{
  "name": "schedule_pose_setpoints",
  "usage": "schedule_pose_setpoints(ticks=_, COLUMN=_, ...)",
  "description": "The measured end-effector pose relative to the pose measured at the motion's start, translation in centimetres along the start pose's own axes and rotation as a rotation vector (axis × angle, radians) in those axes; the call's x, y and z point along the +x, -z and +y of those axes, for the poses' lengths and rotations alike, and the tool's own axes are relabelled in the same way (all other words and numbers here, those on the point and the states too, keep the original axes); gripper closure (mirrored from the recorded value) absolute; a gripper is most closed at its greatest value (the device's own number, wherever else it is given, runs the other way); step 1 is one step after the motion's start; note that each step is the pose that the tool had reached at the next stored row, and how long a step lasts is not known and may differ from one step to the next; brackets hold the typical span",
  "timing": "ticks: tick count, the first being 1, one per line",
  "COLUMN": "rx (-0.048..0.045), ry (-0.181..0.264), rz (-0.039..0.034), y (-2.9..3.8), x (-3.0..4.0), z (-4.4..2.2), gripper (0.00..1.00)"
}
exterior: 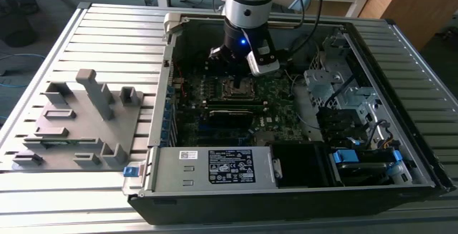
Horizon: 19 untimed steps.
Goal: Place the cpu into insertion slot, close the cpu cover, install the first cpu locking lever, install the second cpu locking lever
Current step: 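Install the second cpu locking lever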
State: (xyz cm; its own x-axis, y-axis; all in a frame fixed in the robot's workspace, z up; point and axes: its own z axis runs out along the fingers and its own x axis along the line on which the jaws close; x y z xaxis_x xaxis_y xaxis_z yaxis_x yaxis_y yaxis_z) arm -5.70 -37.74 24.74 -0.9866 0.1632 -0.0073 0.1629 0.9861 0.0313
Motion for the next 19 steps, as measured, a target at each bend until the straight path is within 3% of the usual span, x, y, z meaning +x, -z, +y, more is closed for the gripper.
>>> schedule_pose_setpoints(ticks=3, rx=0.0002, ry=0.005, rz=0.0019, y=-0.03, x=0.00, z=0.00, gripper=0.90)
schedule_pose_setpoints(ticks=8, rx=0.0002, ry=0.074, rz=0.0040, y=-0.11, x=0.00, z=0.00, gripper=0.90)
schedule_pose_setpoints(ticks=19, rx=0.0009, ry=0.081, rz=0.0042, y=-0.32, x=0.17, z=-0.04, gripper=0.90)
